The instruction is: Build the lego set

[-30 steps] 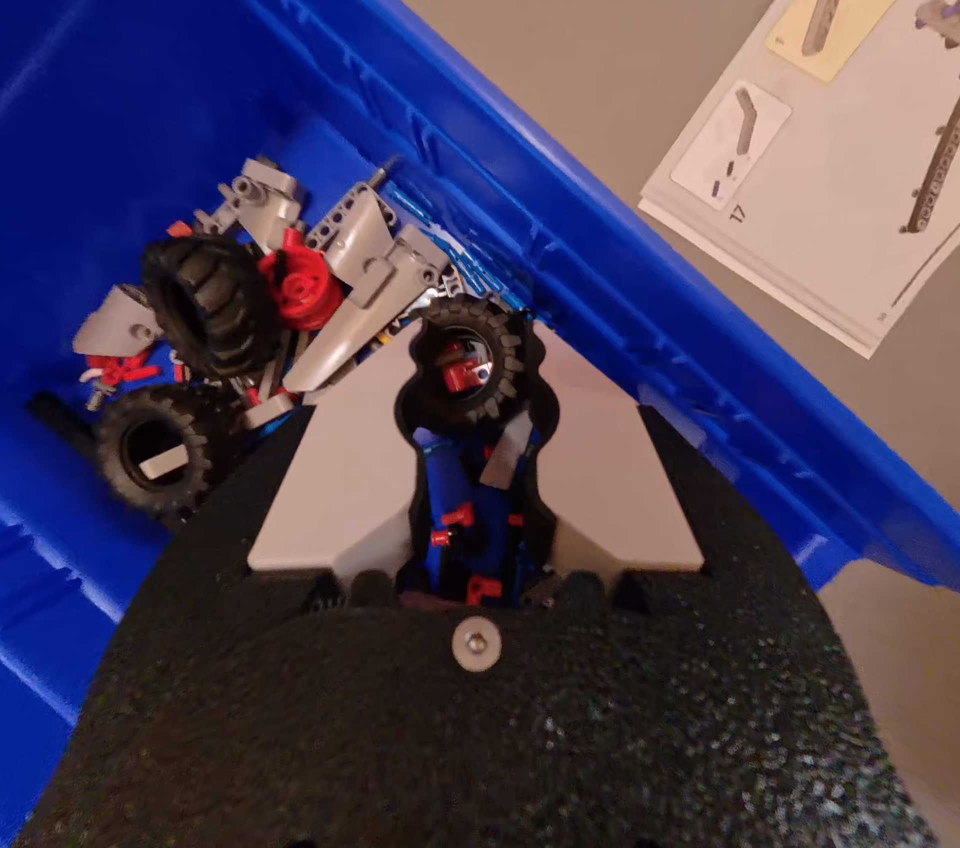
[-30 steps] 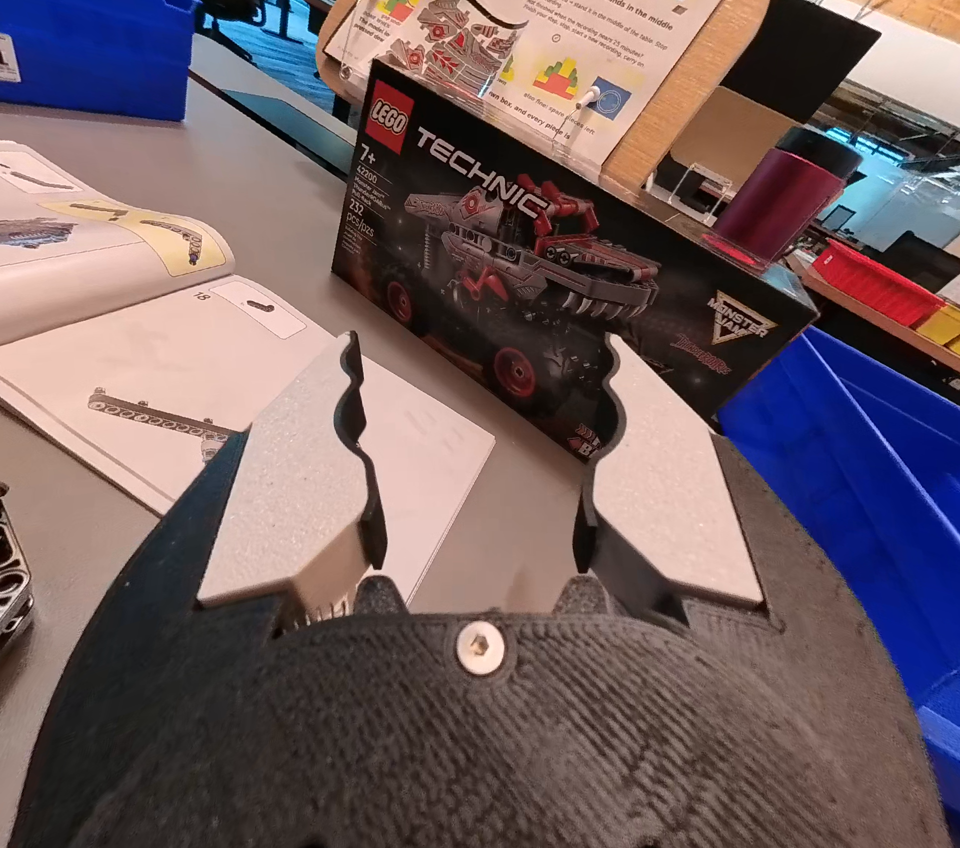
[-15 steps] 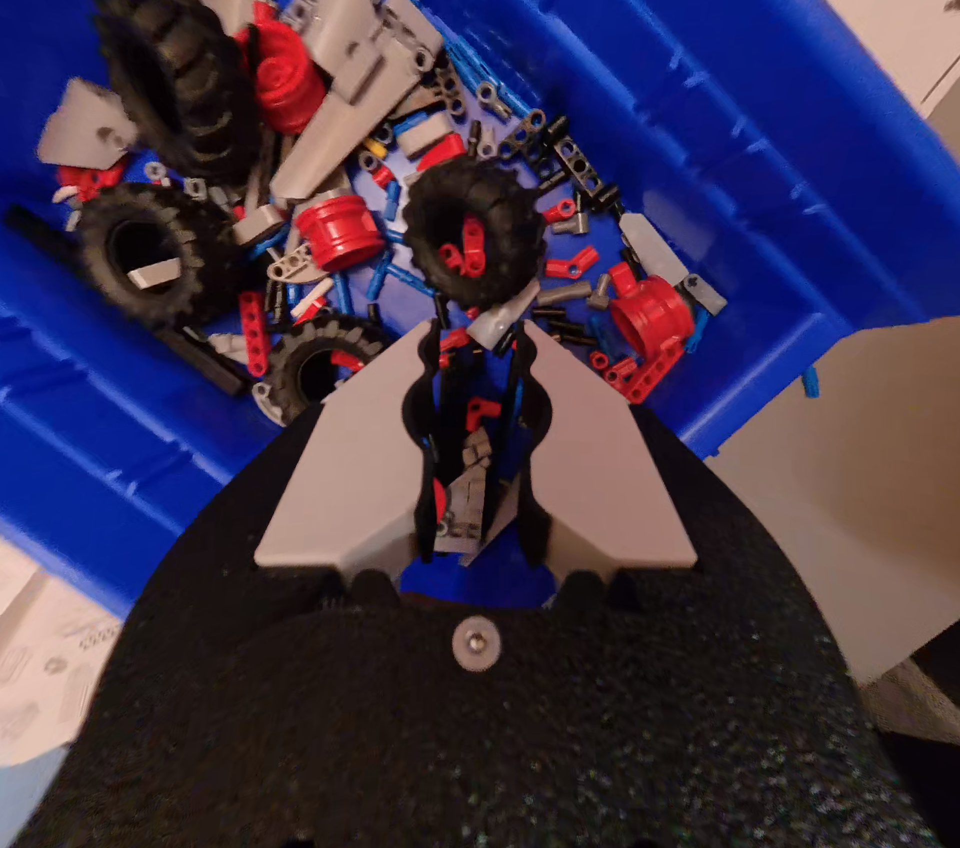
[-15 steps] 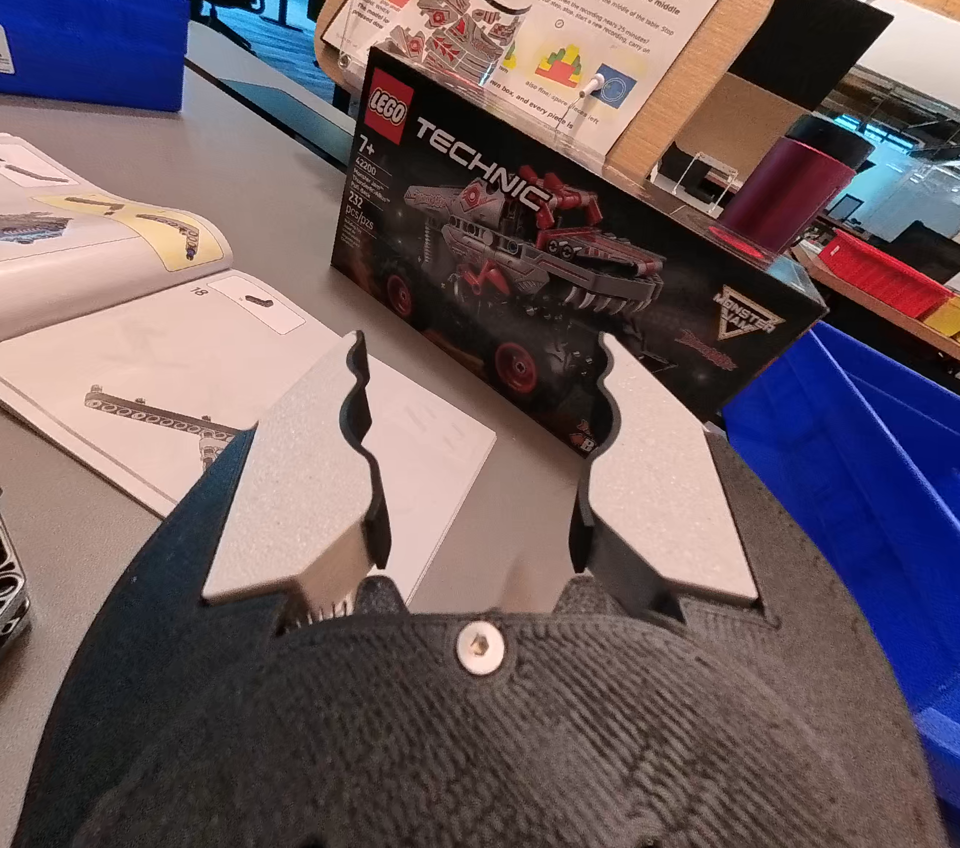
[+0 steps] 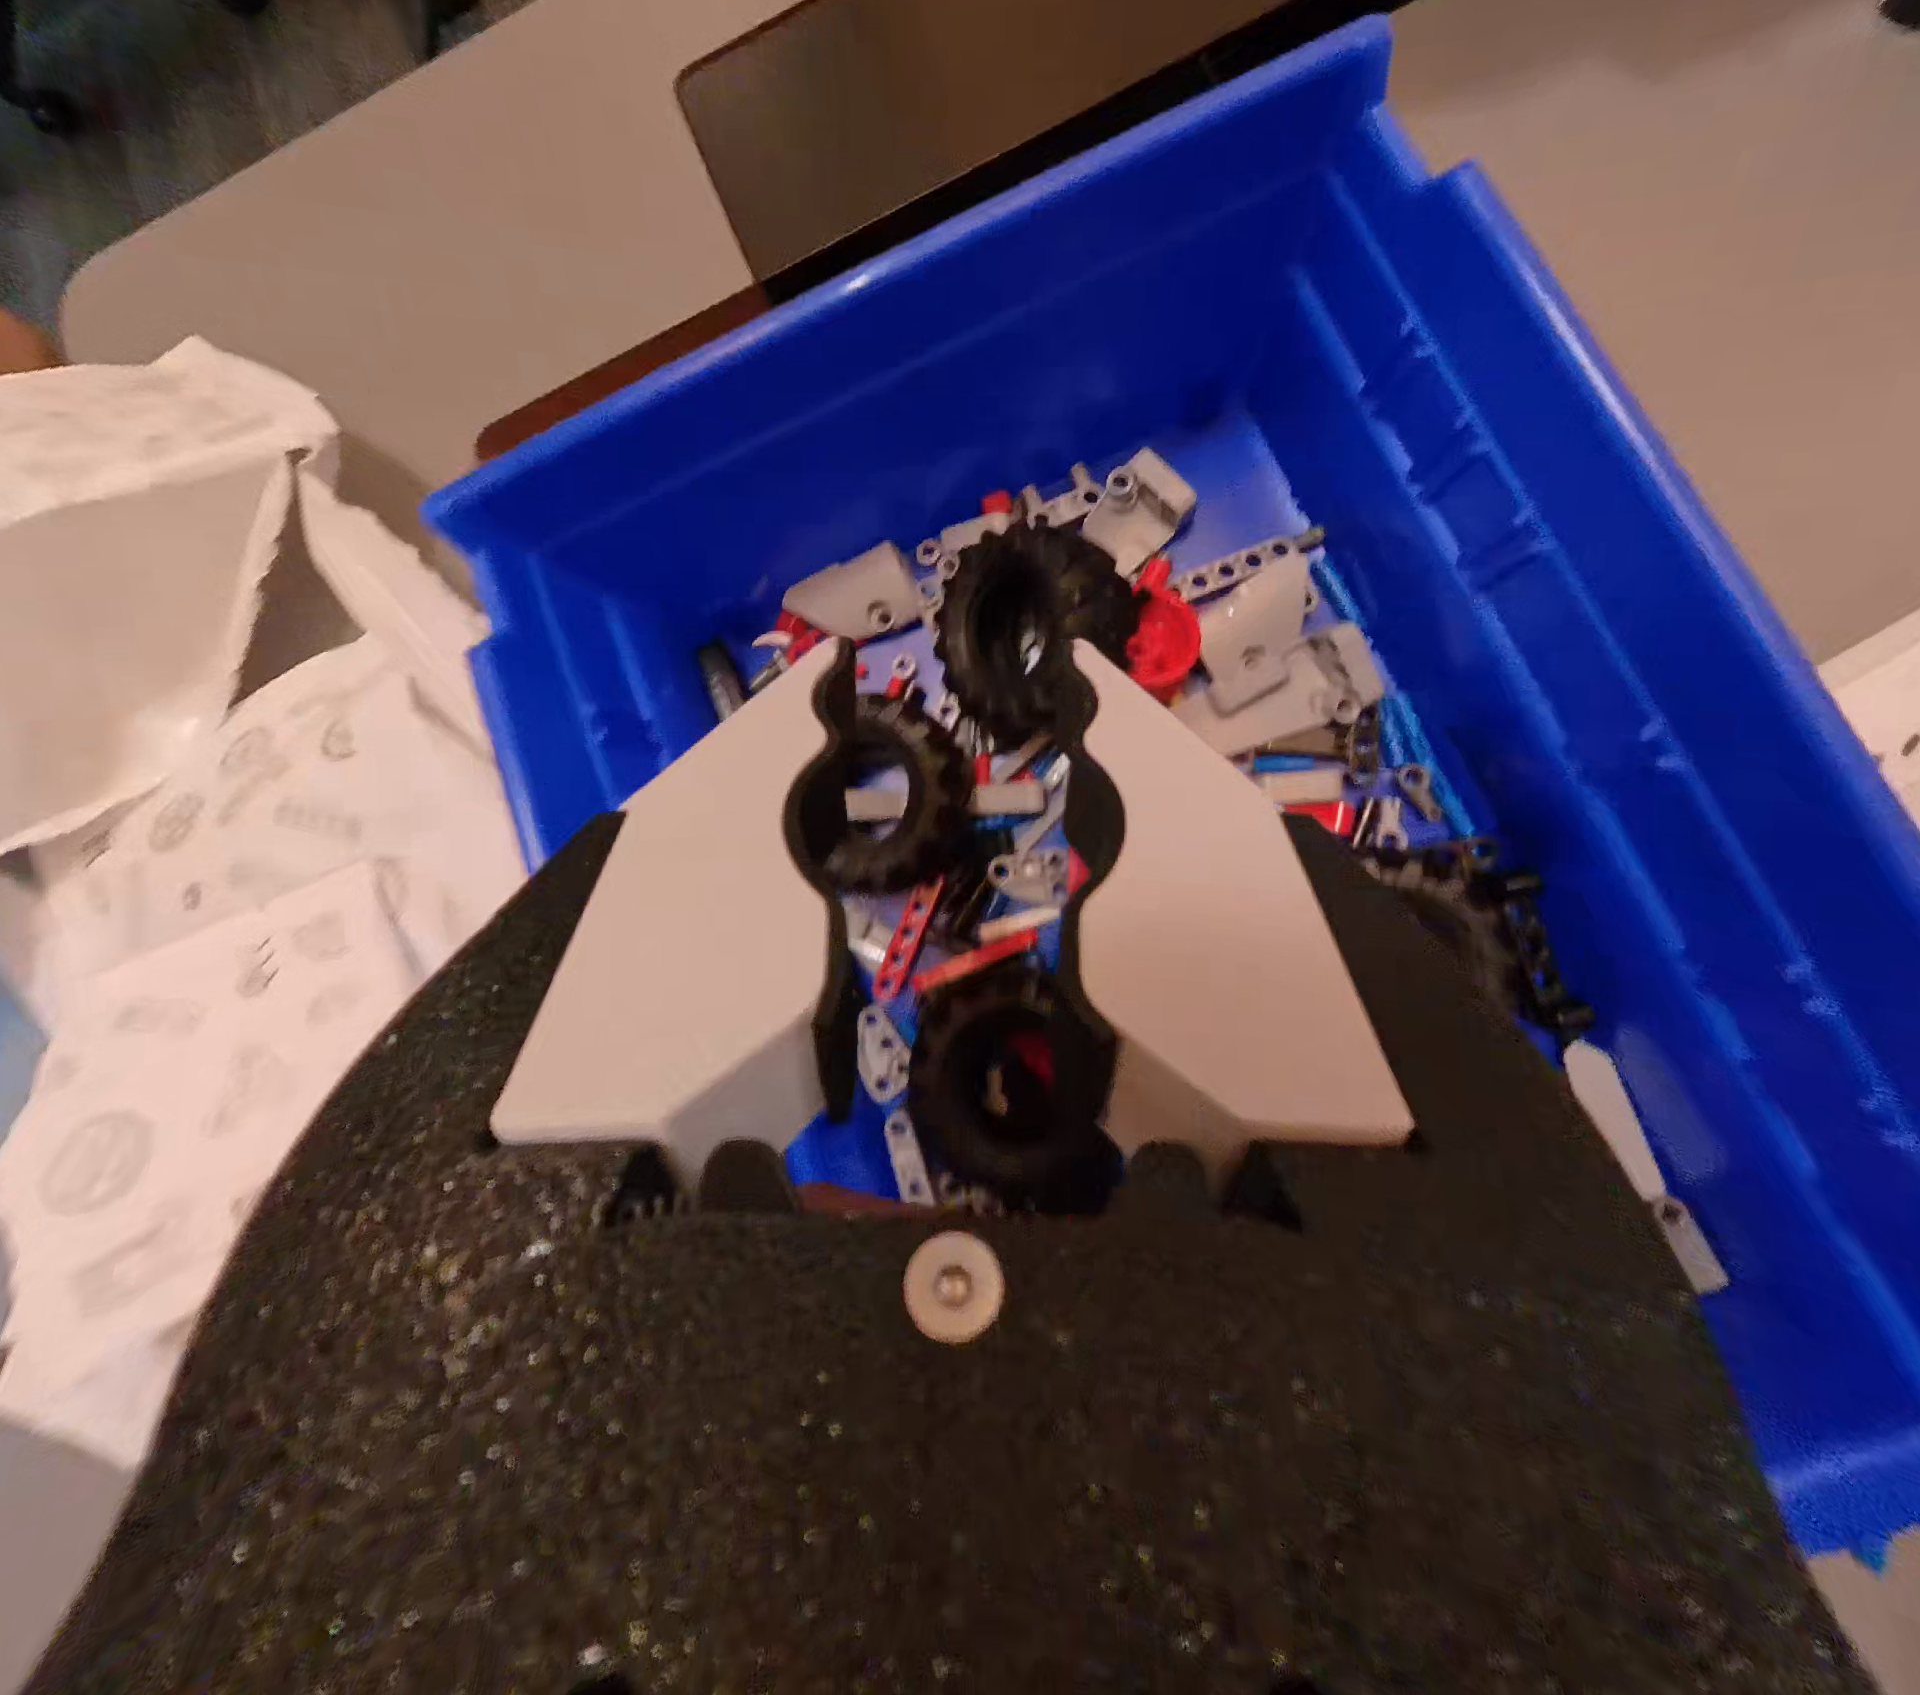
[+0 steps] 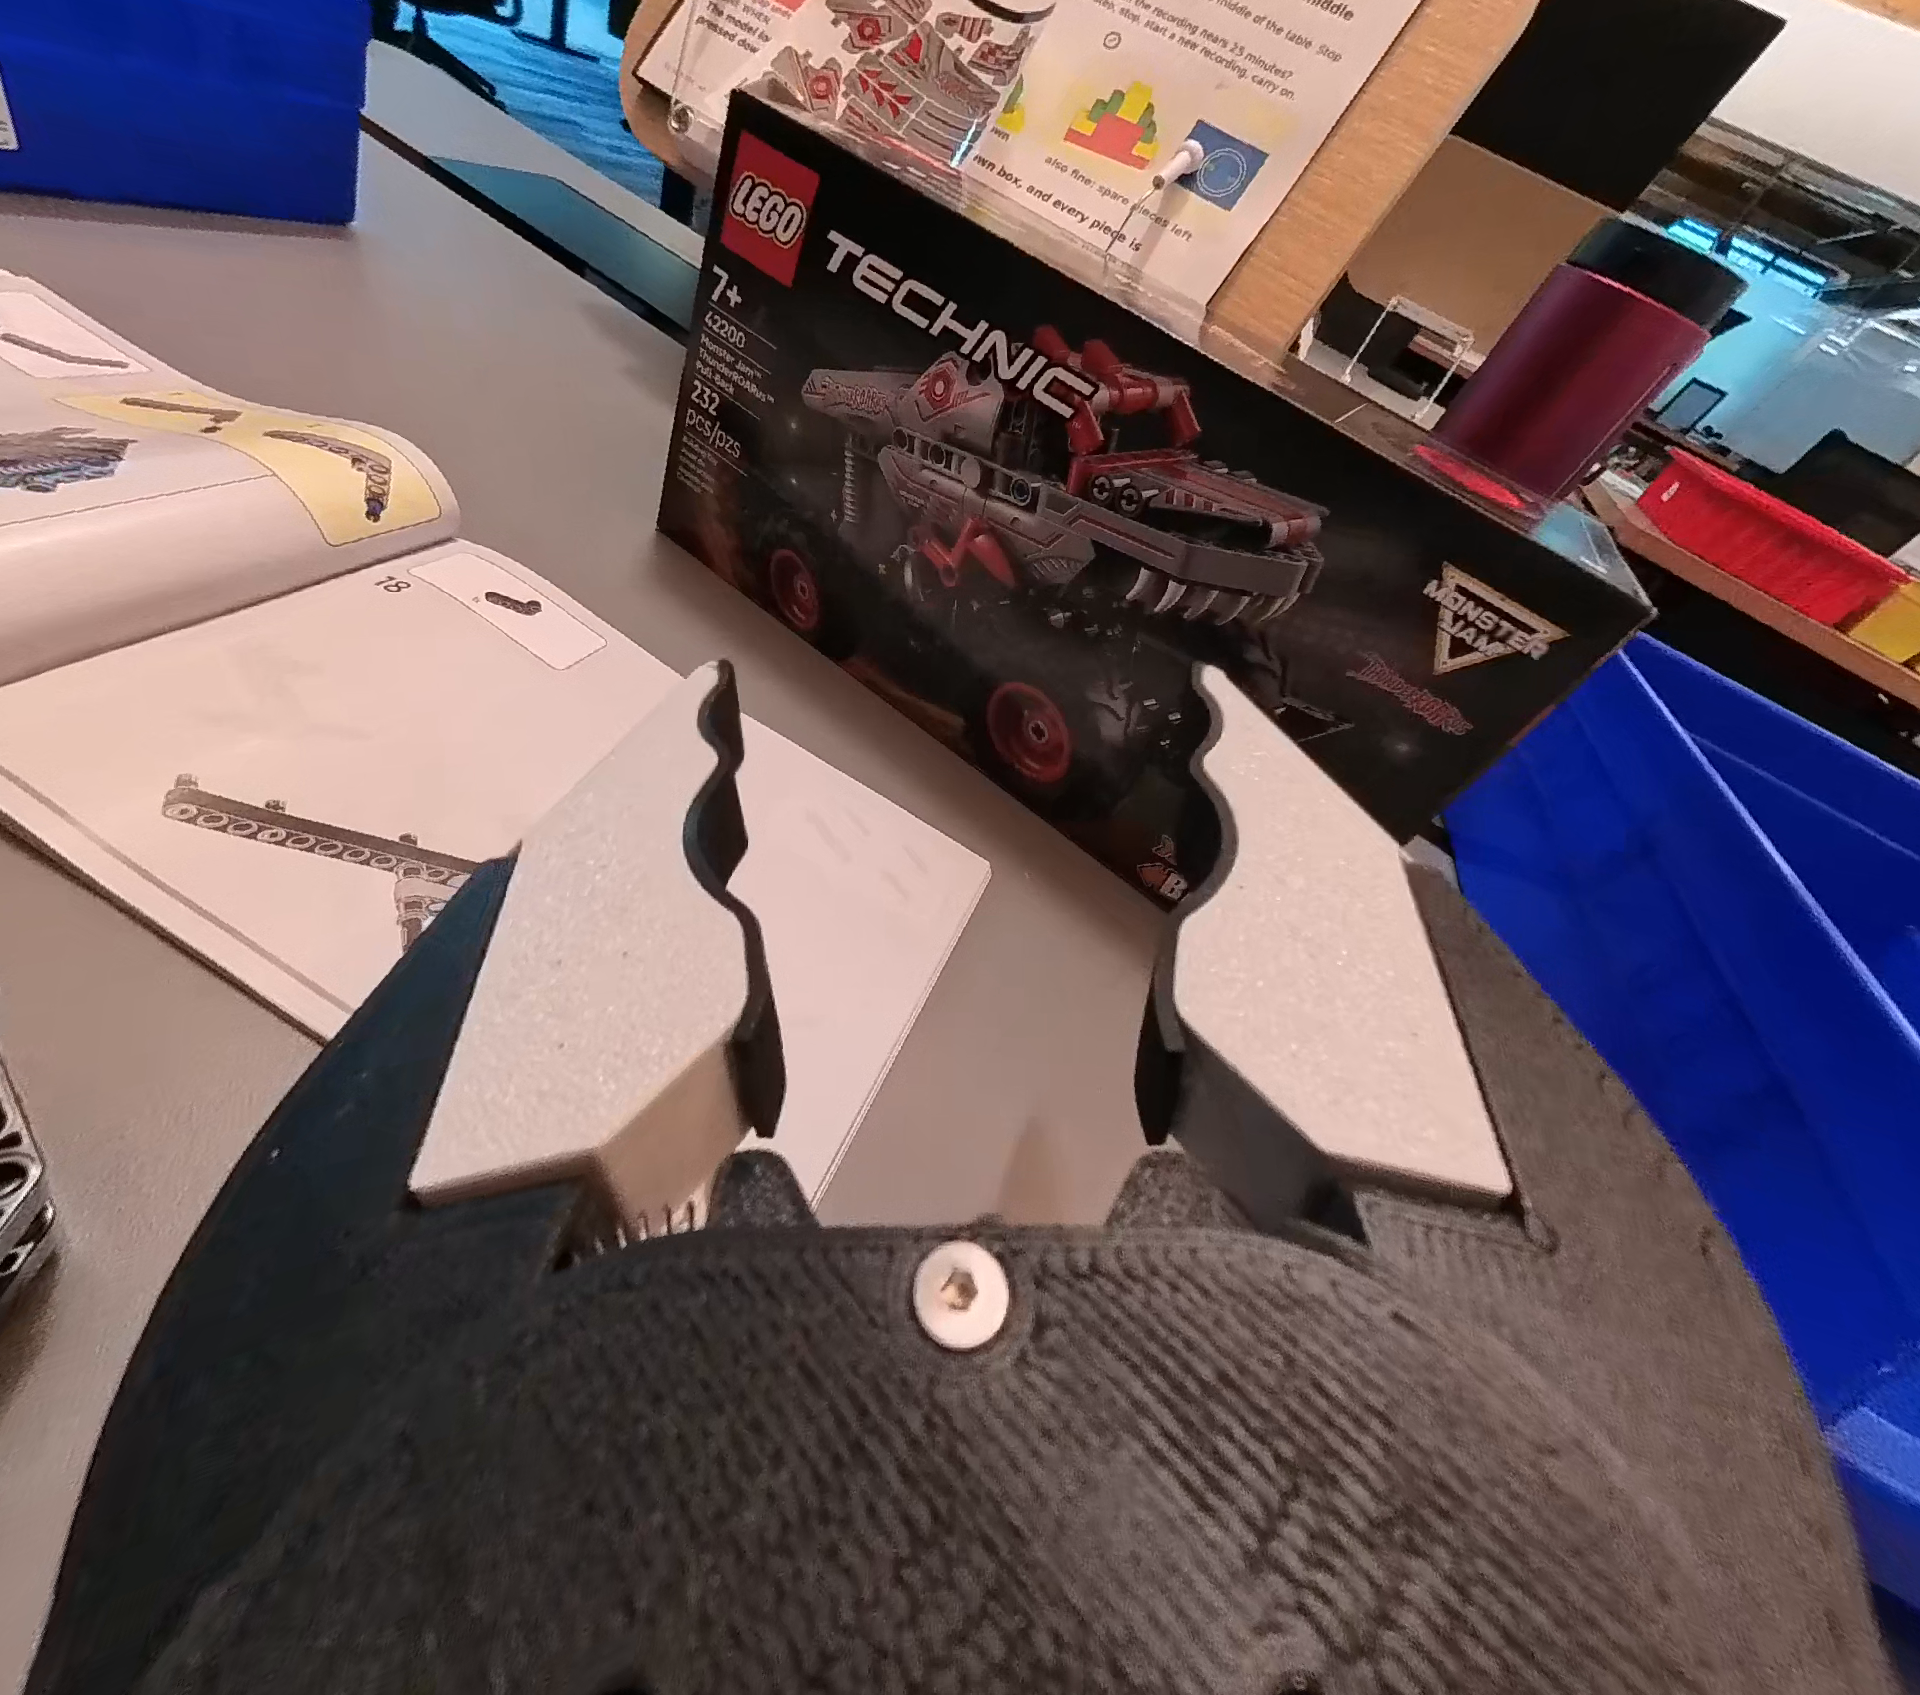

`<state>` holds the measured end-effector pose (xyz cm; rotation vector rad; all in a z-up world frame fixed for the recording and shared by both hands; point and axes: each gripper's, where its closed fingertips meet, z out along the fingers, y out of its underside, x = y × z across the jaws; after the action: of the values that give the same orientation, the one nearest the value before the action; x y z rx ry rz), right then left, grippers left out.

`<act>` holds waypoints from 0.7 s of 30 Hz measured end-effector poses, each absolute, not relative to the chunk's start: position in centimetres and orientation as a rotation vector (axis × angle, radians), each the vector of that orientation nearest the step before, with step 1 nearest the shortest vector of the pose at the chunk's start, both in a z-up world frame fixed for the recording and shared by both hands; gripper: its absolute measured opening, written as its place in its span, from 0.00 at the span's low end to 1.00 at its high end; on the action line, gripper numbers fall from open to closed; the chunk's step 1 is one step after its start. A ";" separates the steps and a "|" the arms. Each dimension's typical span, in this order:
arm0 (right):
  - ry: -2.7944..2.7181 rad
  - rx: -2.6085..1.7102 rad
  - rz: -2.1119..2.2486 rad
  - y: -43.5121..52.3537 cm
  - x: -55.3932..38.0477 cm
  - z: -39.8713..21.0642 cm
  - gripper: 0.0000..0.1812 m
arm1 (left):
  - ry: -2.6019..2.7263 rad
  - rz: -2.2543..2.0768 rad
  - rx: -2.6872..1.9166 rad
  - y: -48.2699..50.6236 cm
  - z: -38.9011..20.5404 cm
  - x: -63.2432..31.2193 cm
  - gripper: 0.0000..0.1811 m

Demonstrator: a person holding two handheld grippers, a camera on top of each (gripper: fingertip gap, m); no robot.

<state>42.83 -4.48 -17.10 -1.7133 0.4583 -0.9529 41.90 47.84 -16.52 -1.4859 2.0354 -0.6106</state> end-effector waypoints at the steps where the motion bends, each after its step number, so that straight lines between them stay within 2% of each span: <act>1: 0.454 -1.724 -0.945 -4.4 42.8 -17.2 0.45 | 2.052 -0.630 -1.486 47.5 -17.0 42.7 0.20; 8: 0.439 -1.727 -0.958 -4.2 42.7 -17.3 0.45 | 2.269 -0.622 -1.534 45.6 -22.4 44.0 0.24; 10: 0.441 -1.722 -0.953 -4.3 42.7 -17.2 0.45 | 2.355 -0.621 -1.563 45.2 -23.2 42.9 0.19; 13: 0.443 -1.714 -0.948 -4.3 42.7 -17.1 0.45 | 2.479 -0.601 -1.529 44.9 -23.2 40.1 0.13; 21: 0.441 -1.727 -0.934 -4.2 42.7 -17.3 0.44 | 2.787 -0.560 -1.313 44.0 -21.7 31.7 0.13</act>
<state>42.66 -4.20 -17.26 -1.7266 0.4409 -0.9341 31.68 44.04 -21.68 -1.3128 2.7866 -0.5600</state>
